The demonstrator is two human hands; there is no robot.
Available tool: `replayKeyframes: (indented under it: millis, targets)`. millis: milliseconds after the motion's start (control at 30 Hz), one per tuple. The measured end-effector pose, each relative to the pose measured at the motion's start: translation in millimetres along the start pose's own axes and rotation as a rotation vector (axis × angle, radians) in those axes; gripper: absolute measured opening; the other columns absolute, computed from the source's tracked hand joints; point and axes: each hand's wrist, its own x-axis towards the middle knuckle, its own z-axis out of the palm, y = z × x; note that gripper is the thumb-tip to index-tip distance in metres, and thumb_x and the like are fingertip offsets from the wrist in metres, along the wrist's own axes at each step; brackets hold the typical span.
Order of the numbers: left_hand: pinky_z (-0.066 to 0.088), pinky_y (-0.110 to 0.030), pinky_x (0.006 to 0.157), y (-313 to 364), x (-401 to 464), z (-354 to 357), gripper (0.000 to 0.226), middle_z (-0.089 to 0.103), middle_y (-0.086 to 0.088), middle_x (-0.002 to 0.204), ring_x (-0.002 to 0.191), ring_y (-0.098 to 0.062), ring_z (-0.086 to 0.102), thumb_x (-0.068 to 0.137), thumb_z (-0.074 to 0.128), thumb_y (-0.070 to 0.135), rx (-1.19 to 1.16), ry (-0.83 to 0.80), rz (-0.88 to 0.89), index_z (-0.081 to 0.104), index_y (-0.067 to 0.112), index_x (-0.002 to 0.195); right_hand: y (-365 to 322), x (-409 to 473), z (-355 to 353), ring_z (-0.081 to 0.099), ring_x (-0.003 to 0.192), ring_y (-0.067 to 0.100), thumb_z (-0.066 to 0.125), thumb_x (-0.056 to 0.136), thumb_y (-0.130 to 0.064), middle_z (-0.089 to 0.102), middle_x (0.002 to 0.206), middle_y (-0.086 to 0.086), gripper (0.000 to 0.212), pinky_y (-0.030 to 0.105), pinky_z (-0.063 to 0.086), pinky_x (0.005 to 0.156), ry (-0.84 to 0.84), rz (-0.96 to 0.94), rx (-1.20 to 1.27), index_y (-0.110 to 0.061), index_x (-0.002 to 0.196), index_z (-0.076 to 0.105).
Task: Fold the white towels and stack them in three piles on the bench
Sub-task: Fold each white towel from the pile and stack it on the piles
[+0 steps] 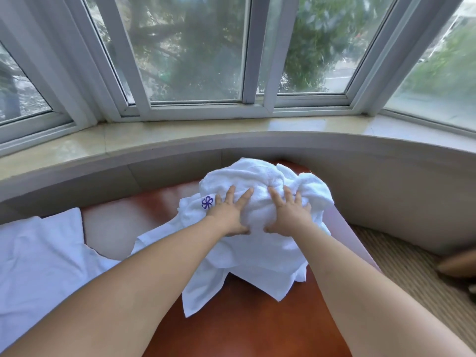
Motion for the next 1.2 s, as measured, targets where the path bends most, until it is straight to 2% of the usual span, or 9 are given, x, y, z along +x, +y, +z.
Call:
replayKeyframes:
  millis: [100, 233, 400, 567, 733, 833, 933, 1100, 1200]
  targets:
    - [0.043, -0.06, 0.107, -8, -21, -10, 0.118, -0.023, 0.008, 0.167, 0.155, -0.041, -0.001, 0.079, 0.072, 0.068, 0.055, 0.057, -0.004, -0.021, 0.06, 0.15, -10, -16, -17, -0.007, 0.156, 0.038, 0.072, 0.08, -0.062, -0.014, 0.17, 0.002, 0.11, 0.06, 0.011, 0.123, 0.024, -0.014, 0.024, -0.052, 0.157, -0.005]
    - [0.05, -0.054, 0.1, -23, -51, -20, 0.114, -0.019, 0.009, 0.168, 0.155, -0.035, 0.005, 0.08, 0.07, 0.068, 0.063, 0.118, -0.01, -0.019, 0.058, 0.152, -33, -33, -33, -0.006, 0.157, 0.034, 0.066, 0.086, -0.063, -0.013, 0.171, 0.0, 0.101, 0.059, 0.009, 0.123, 0.041, -0.074, -0.04, -0.049, 0.159, -0.003]
    - [0.035, -0.056, 0.115, -56, -96, -27, 0.112, -0.02, 0.006, 0.168, 0.156, -0.038, -0.001, 0.084, 0.068, 0.065, 0.004, 0.138, -0.085, -0.017, 0.052, 0.155, -89, -52, -40, -0.005, 0.157, 0.032, 0.064, 0.089, -0.063, -0.006, 0.171, 0.0, 0.097, 0.058, 0.011, 0.123, 0.051, -0.207, -0.072, -0.045, 0.161, 0.001]
    - [0.033, -0.058, 0.116, -115, -149, -25, 0.112, -0.02, 0.006, 0.169, 0.156, -0.037, 0.0, 0.083, 0.069, 0.065, -0.055, 0.181, -0.217, -0.016, 0.051, 0.156, -163, -68, -31, -0.001, 0.157, 0.032, 0.064, 0.088, -0.062, -0.003, 0.171, 0.001, 0.097, 0.057, 0.011, 0.124, 0.041, -0.35, -0.105, -0.045, 0.161, 0.002]
    - [0.037, -0.057, 0.112, -190, -217, -8, 0.111, -0.019, 0.007, 0.169, 0.156, -0.036, 0.003, 0.084, 0.069, 0.062, -0.135, 0.217, -0.372, -0.015, 0.051, 0.156, -251, -89, -5, 0.002, 0.157, 0.032, 0.065, 0.088, -0.059, 0.0, 0.171, 0.001, 0.096, 0.058, 0.012, 0.124, -0.001, -0.515, -0.136, -0.044, 0.161, 0.005]
    - [0.035, -0.06, 0.112, -242, -261, 13, 0.109, -0.019, 0.009, 0.169, 0.156, -0.034, 0.0, 0.083, 0.067, 0.063, -0.183, 0.204, -0.487, -0.014, 0.053, 0.155, -311, -104, 19, 0.003, 0.156, 0.03, 0.064, 0.088, -0.058, 0.0, 0.171, 0.0, 0.095, 0.057, 0.012, 0.123, -0.046, -0.61, -0.187, -0.045, 0.161, 0.004]
    - [0.038, -0.058, 0.109, -290, -299, 37, 0.108, -0.017, 0.009, 0.169, 0.156, -0.033, 0.001, 0.083, 0.067, 0.065, -0.194, 0.18, -0.566, -0.012, 0.051, 0.156, -368, -121, 47, 0.002, 0.156, 0.028, 0.064, 0.088, -0.059, 0.001, 0.171, -0.001, 0.094, 0.054, 0.012, 0.124, -0.081, -0.668, -0.233, -0.045, 0.161, 0.006]
    - [0.031, -0.062, 0.113, -365, -346, 75, 0.107, -0.018, 0.005, 0.169, 0.155, -0.036, 0.001, 0.086, 0.067, 0.062, -0.237, 0.105, -0.633, -0.012, 0.049, 0.157, -449, -145, 94, 0.01, 0.153, 0.029, 0.063, 0.088, -0.06, 0.007, 0.169, 0.003, 0.091, 0.051, 0.021, 0.121, -0.136, -0.769, -0.298, -0.042, 0.16, 0.009]
    - [0.031, -0.062, 0.113, -404, -364, 91, 0.107, -0.019, 0.004, 0.169, 0.155, -0.036, -0.001, 0.086, 0.067, 0.062, -0.283, 0.087, -0.644, -0.011, 0.048, 0.158, -486, -154, 117, 0.01, 0.153, 0.029, 0.062, 0.089, -0.06, 0.003, 0.17, 0.002, 0.091, 0.051, 0.023, 0.12, -0.187, -0.776, -0.339, -0.043, 0.161, 0.008]
